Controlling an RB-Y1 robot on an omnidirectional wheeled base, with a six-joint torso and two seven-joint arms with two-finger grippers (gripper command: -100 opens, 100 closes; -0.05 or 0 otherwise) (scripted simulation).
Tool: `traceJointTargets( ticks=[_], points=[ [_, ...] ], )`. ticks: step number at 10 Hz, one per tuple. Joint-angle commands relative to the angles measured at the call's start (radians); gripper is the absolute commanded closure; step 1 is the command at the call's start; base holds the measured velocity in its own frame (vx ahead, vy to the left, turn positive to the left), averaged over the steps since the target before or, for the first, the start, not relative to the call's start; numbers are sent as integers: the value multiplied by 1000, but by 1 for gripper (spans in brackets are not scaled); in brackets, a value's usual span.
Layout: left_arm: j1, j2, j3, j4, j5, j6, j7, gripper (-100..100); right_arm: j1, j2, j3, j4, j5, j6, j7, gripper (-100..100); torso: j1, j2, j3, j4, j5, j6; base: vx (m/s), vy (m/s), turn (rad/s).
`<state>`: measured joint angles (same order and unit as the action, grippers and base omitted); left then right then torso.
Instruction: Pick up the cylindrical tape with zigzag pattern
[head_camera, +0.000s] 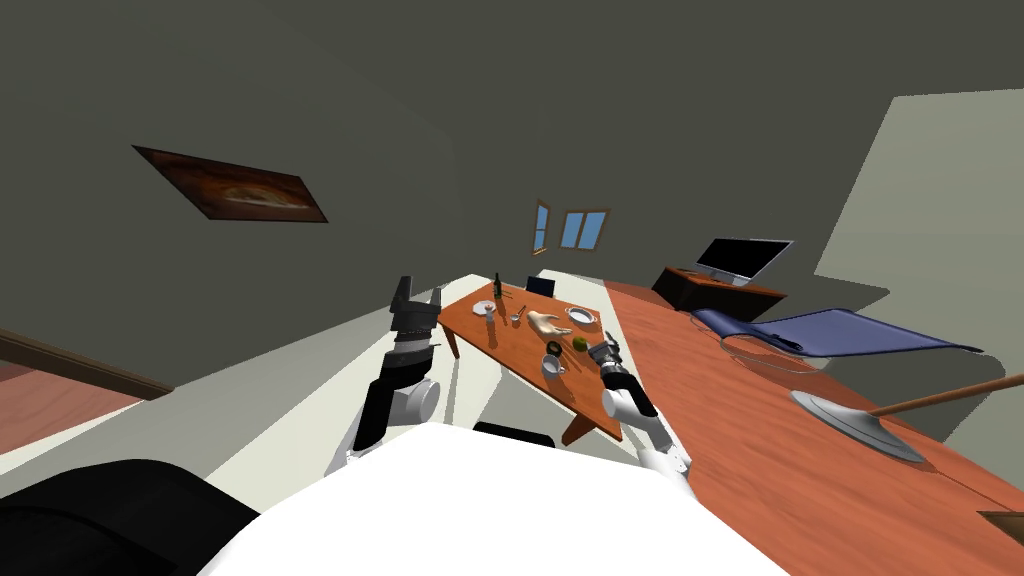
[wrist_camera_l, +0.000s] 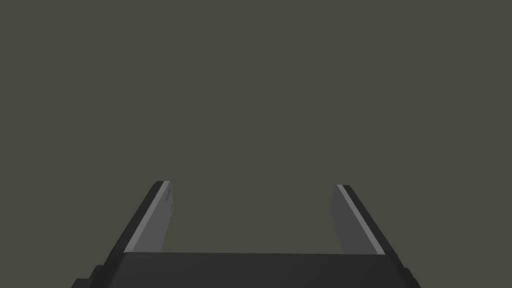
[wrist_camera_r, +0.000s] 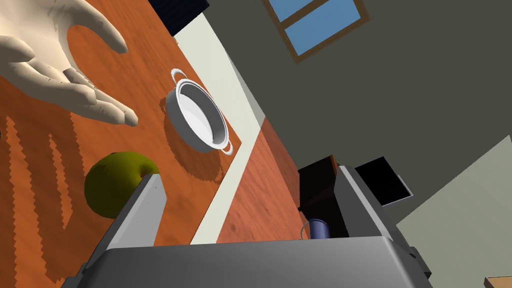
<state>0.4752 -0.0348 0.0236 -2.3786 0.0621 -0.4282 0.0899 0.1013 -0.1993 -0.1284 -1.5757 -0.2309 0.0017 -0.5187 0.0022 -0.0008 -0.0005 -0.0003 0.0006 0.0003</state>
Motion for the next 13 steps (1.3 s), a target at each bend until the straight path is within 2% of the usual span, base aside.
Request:
traceJointTargets(
  ticks=[1,2,3,4,5,6,7,8,9,10,11,12,13],
  points=[
    [0,0,0,0,0,0,0,0,-43,-1,-15,50,-11,33,-32,-100,0,0,0,0,0,0,11,39,45],
    [0,0,0,0,0,0,0,0,-43,-1,-15,71,-11,33,-32,-100,0,0,0,0,0,0,9,35,23],
    [0,0,0,0,0,0,0,0,-82,-6,-29,113,-23,64,-61,-100,0,0,0,0,0,0,2,49,38],
    [0,0,0,0,0,0,0,0,-82,-6,-29,128,-23,64,-61,-100,1,0,0,0,0,0,3,39,18],
    [0,0,0,0,0,0,0,0,-122,-11,-43,162,-35,95,-91,-100,0,1,0,0,0,0,-1,44,40],
    [0,0,0,0,0,0,0,0,-122,-11,-43,186,-35,95,-91,-100,1,1,0,0,0,0,4,38,23],
    [0,0,0,0,0,0,0,0,-162,-18,-57,217,-47,127,-120,-100,0,1,0,0,0,0,10,44,40],
    [0,0,0,0,0,0,0,0,-162,-18,-57,246,-47,127,-120,-100,1,0,0,0,0,0,10,39,21],
    [0,0,0,0,0,0,0,0,-202,-25,-71,279,-59,158,-149,-100,0,0,0,0,0,0,0,53,40],
    [0,0,0,0,0,0,0,0,-202,-25,-71,306,-59,158,-149,-100,1,1,0,0,0,0,1,43,21],
    [0,0,0,0,0,0,0,0,-242,-33,-85,338,-70,190,-178,-100,1,1,0,0,0,0,3,43,34],
    [0,0,0,0,0,0,0,0,-242,-33,-85,363,-70,190,-178,-100,1,1,0,0,0,0,5,34,24],
    [0,0,0,0,0,0,0,0,-283,-41,-99,393,-82,221,-206,-100,0,1,0,0,0,0,6,41,39]
  ],
)
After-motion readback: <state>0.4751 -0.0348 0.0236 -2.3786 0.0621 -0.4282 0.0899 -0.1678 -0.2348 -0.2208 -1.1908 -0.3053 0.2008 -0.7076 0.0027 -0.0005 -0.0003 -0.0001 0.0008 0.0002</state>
